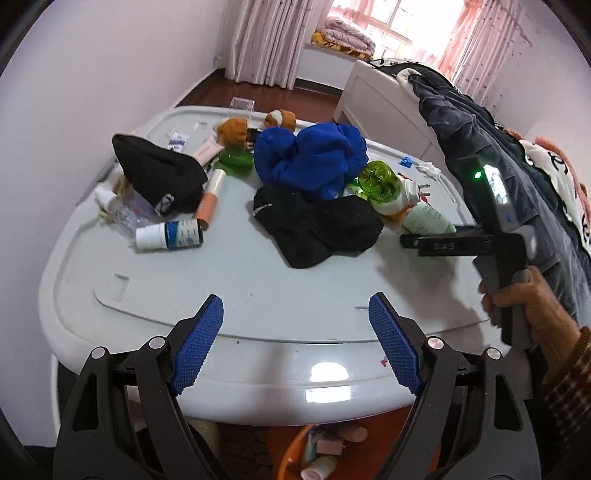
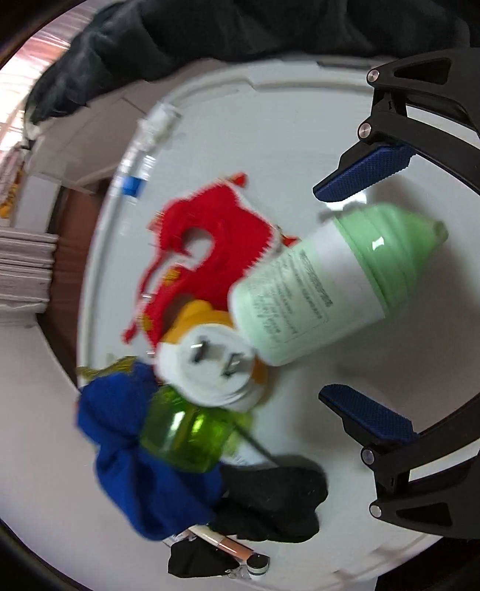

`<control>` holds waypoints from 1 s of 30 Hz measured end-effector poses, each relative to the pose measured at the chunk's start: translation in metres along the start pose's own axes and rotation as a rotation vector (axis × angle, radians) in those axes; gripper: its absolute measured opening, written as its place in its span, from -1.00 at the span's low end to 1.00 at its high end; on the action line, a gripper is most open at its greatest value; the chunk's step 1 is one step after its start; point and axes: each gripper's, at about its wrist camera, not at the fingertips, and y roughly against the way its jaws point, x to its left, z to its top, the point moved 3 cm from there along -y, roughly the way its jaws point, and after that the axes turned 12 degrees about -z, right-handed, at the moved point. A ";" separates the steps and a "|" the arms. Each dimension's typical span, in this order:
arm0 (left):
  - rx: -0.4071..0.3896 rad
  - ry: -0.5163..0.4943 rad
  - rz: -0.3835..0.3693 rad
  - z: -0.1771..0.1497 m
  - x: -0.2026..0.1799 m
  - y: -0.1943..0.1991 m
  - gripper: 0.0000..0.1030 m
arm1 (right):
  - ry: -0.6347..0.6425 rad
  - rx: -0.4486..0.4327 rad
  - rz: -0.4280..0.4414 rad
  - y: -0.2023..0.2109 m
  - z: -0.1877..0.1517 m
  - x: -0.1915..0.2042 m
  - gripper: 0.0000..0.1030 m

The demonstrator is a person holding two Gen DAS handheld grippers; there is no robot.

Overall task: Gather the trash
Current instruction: 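Grasp the green-and-white lotion bottle with the right tool, then grasp the black sock with the left tool while the right tool lifts the lotion bottle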

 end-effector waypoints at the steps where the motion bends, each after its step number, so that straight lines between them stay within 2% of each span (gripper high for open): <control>1: -0.001 0.006 -0.004 0.000 0.001 0.000 0.54 | -0.006 -0.017 0.004 0.001 0.000 0.000 0.89; 2: -0.001 0.009 -0.004 0.000 0.001 0.000 0.54 | -0.008 -0.026 0.002 0.001 0.001 0.000 0.85; 4: 0.000 0.010 -0.001 0.000 0.001 0.000 0.54 | -0.028 -0.065 -0.001 0.007 0.002 -0.001 0.45; 5: 0.003 0.010 0.001 -0.001 0.002 -0.001 0.54 | -0.026 -0.070 0.000 0.010 0.003 0.000 0.13; 6: 0.010 0.012 0.006 -0.001 0.003 -0.002 0.54 | -0.011 -0.073 -0.019 0.012 0.003 0.003 0.05; 8: 0.014 0.018 0.008 -0.002 0.004 -0.003 0.54 | 0.024 -0.091 -0.051 0.017 -0.001 0.010 0.04; 11: 0.014 0.022 0.017 -0.001 0.006 -0.005 0.54 | 0.033 -0.104 -0.013 0.028 -0.008 0.014 0.04; 14: 0.046 0.039 -0.001 0.008 0.004 -0.015 0.54 | 0.016 -0.135 0.040 0.046 -0.011 0.008 0.03; 18: 0.056 0.001 0.023 0.029 -0.008 -0.036 0.54 | -0.030 -0.181 0.107 0.069 -0.009 -0.006 0.03; 21: 0.079 -0.016 0.054 0.045 -0.013 -0.063 0.54 | -0.066 -0.182 0.153 0.073 -0.009 -0.016 0.03; 28: 0.119 0.028 0.141 0.059 -0.006 -0.117 0.54 | -0.093 -0.205 0.174 0.085 -0.012 -0.038 0.03; 30: 0.121 0.020 0.183 0.058 -0.006 -0.127 0.69 | -0.094 -0.214 0.175 0.088 -0.015 -0.042 0.03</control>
